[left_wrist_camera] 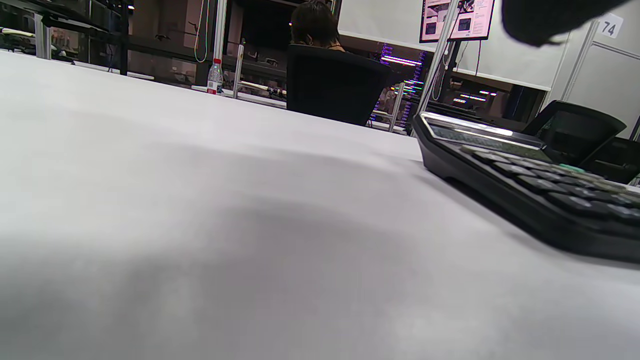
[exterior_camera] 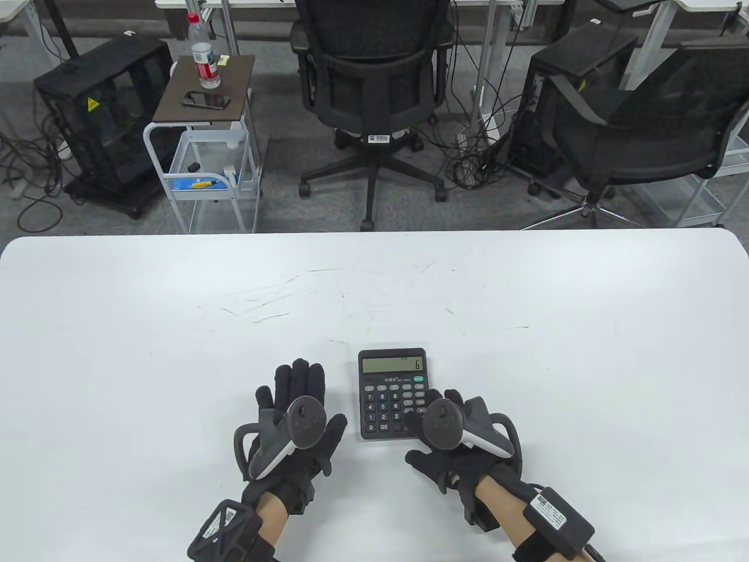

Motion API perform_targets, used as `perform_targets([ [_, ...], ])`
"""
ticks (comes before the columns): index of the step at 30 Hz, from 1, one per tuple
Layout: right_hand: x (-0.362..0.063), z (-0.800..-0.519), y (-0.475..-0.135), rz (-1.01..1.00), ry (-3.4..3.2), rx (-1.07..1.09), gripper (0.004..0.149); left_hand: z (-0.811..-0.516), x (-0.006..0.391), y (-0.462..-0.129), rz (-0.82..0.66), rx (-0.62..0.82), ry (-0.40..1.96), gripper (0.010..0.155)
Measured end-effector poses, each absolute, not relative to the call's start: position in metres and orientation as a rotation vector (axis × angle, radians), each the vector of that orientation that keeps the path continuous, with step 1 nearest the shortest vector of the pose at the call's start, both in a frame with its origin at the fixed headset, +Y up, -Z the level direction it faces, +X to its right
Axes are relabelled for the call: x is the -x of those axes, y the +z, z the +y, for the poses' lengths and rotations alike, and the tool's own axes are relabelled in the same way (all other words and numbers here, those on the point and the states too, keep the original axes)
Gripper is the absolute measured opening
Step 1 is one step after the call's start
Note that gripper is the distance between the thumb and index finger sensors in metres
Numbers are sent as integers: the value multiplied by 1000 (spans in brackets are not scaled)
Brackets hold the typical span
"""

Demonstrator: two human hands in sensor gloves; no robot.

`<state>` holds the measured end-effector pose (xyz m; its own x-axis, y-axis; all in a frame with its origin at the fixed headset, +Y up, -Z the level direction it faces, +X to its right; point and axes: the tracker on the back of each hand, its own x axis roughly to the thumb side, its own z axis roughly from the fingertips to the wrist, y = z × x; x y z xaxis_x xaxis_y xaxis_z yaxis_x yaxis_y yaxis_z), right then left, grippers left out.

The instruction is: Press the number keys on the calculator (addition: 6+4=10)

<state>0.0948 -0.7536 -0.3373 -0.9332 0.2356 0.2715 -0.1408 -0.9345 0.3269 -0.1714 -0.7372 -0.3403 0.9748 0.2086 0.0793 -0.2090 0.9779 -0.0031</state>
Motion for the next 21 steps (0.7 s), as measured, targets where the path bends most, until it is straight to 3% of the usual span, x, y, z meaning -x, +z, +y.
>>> perform_targets([
  [7, -75, -749, -343, 369, 2909, -476, 74, -737, 171, -340, -80, -1, 216, 87],
  [21, -27, -756, -360, 425, 2957, -502, 75, -738, 170, -340, -86, 5, 216, 86],
])
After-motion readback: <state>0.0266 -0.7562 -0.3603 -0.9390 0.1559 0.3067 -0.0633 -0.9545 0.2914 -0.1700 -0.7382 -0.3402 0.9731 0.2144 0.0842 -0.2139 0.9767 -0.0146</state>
